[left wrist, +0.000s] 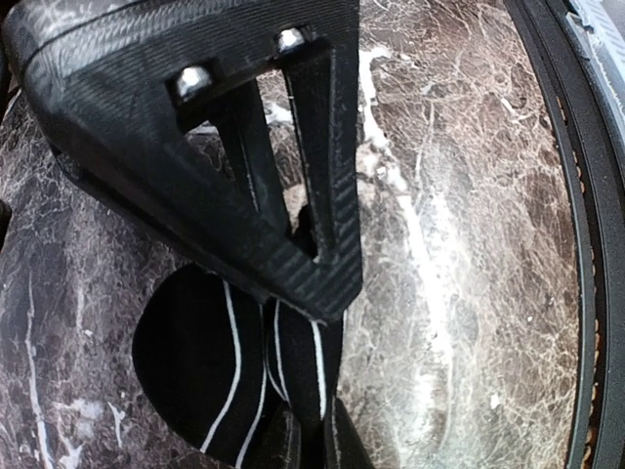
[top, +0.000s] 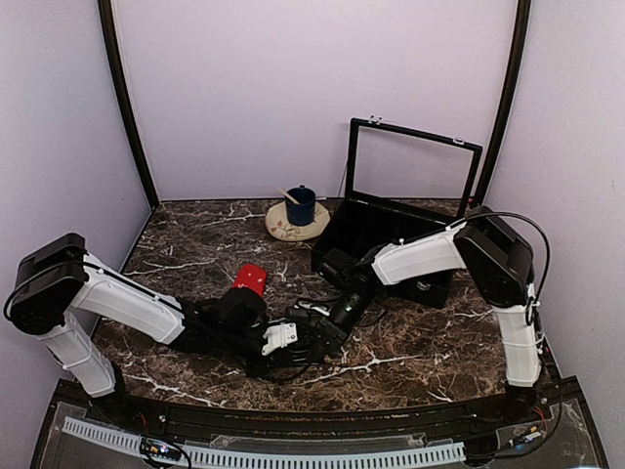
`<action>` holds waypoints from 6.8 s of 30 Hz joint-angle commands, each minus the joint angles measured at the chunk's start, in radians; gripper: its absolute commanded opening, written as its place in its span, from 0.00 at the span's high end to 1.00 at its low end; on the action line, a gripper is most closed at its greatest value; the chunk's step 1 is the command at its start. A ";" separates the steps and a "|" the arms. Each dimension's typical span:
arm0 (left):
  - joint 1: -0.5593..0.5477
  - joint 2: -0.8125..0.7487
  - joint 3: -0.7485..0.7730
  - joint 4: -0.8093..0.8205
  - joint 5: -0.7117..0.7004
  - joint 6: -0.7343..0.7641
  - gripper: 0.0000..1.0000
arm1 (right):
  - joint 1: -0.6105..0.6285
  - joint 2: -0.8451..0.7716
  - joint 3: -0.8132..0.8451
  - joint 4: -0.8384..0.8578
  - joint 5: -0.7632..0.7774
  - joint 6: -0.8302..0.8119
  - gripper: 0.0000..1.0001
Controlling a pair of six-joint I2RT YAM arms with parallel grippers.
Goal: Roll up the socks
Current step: Roll the sock at the center of the board.
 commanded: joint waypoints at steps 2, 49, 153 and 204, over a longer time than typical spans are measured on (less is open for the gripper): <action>0.015 0.014 0.013 -0.062 0.051 -0.055 1.00 | -0.020 -0.037 -0.054 0.054 0.021 0.034 0.71; 0.265 0.267 0.276 -0.455 0.564 -0.123 1.00 | 0.137 -0.431 -0.435 0.516 0.673 -0.004 0.67; 0.314 0.038 0.032 -0.052 0.348 -0.458 0.64 | 0.178 -0.200 -0.354 0.341 0.437 0.107 1.00; -0.094 -0.095 -0.056 0.080 -0.123 0.211 0.58 | -0.020 -0.038 -0.259 0.229 -0.123 0.340 1.00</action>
